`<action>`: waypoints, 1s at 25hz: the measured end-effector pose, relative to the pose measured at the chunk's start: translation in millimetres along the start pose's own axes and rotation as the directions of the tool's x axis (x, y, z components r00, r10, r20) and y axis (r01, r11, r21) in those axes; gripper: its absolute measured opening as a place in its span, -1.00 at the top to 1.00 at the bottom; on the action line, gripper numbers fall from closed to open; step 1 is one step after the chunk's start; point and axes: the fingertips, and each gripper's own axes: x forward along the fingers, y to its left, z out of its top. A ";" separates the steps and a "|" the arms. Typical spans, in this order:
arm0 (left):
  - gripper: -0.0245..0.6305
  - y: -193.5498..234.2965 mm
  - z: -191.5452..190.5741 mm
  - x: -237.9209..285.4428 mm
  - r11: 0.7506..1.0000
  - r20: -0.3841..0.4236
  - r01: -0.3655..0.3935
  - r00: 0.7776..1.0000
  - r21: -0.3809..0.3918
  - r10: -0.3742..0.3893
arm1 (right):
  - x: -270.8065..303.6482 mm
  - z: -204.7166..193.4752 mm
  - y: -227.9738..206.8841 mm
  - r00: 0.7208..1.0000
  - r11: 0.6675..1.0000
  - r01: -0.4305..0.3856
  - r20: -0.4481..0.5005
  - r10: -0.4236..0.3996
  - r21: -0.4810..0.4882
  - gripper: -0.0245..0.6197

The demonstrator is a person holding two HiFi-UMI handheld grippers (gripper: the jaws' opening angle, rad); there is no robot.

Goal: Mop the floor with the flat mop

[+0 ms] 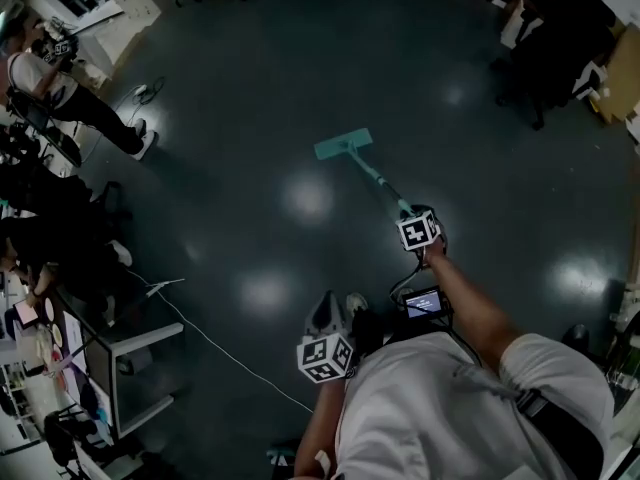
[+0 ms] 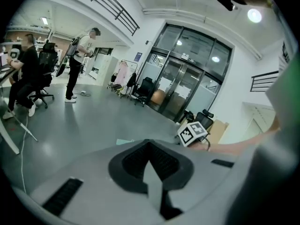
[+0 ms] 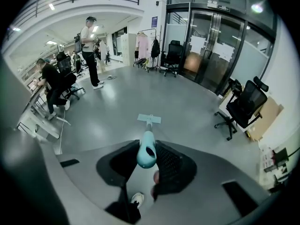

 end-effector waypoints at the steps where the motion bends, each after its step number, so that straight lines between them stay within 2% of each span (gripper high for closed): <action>1: 0.93 -7.6 0.8 2.8 1.000 0.001 0.017 1.000 0.007 -0.017 | -22.6 -16.7 0.9 1.000 1.000 -0.015 -0.004 0.015 -0.009 0.59; 4: 0.92 -32.0 8.1 7.6 0.996 0.013 0.077 0.997 0.039 -0.077 | -111.2 -53.5 8.0 0.997 0.997 -0.072 0.019 0.072 0.001 0.58; 6: 0.92 -43.2 13.0 9.9 0.991 0.023 0.116 0.993 0.060 -0.117 | -169.4 -58.2 17.7 0.993 0.995 -0.099 0.060 0.098 0.015 0.58; 8: 0.92 -49.9 14.9 14.6 0.987 0.027 0.146 0.989 0.069 -0.149 | -201.3 -55.1 28.8 0.990 0.994 -0.109 0.096 0.107 0.011 0.58; 11: 0.92 -61.3 11.6 21.4 0.982 0.018 0.178 0.984 0.058 -0.180 | -206.5 -53.2 38.3 0.986 0.994 -0.110 0.126 0.110 -0.005 0.58; 16: 0.92 -95.2 1.8 21.7 0.973 0.006 0.216 0.976 0.076 -0.217 | -208.1 -73.9 18.1 0.988 0.995 -0.092 0.123 0.095 -0.026 0.58; 25: 0.92 -87.8 1.7 17.6 0.979 0.013 0.188 0.982 0.076 -0.190 | -207.1 -78.1 23.9 0.984 0.993 -0.110 0.137 0.113 -0.035 0.58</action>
